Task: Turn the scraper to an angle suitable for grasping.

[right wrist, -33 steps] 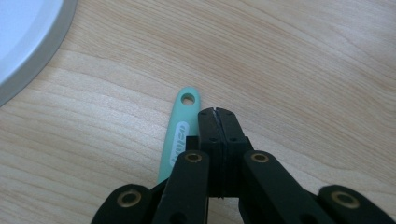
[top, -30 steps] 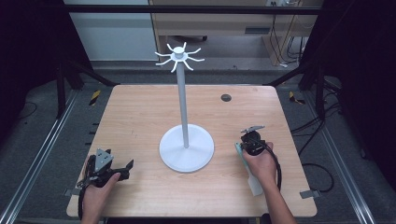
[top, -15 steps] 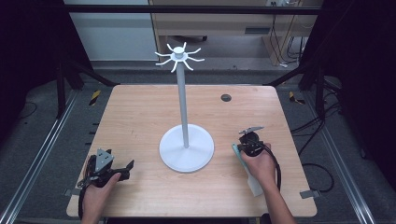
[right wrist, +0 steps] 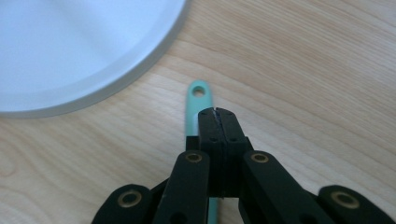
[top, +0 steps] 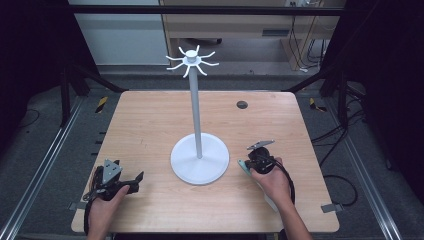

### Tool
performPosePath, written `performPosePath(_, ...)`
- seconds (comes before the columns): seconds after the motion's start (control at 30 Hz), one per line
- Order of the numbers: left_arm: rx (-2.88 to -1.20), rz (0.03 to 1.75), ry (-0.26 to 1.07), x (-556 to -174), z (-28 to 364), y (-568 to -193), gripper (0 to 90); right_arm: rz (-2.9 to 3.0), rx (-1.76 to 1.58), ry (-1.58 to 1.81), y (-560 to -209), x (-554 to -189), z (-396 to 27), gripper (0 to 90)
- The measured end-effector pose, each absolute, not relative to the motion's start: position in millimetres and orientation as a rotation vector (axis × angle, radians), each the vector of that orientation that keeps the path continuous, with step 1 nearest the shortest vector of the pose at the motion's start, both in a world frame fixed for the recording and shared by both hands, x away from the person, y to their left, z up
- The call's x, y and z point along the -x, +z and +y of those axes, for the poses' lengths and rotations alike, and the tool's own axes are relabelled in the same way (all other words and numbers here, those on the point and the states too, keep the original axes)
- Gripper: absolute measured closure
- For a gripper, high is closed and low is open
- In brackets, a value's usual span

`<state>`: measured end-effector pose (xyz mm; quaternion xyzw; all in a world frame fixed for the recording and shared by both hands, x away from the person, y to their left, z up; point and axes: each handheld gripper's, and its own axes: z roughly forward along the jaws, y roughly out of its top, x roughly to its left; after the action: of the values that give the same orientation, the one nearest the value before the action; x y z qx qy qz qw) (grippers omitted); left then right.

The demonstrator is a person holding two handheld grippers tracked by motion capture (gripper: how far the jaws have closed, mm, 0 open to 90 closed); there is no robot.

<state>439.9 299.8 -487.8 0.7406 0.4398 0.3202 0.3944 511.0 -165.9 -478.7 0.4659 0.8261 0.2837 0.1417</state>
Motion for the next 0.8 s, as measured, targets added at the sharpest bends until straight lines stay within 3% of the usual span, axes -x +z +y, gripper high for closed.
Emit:
performPosePath(0.3, -1.884, 1.115, 0.808, -440.2, 299.4, -488.2, 3.4, 2.382, -1.301, 0.844, -469.0, -504.0, -159.4, 90.0)
performPosePath(0.8, -1.893, 1.112, 0.805, -440.4, 299.1, -488.6, 3.4, 2.359, -1.342, 0.733, -482.8, -516.6, -165.2, 90.0)
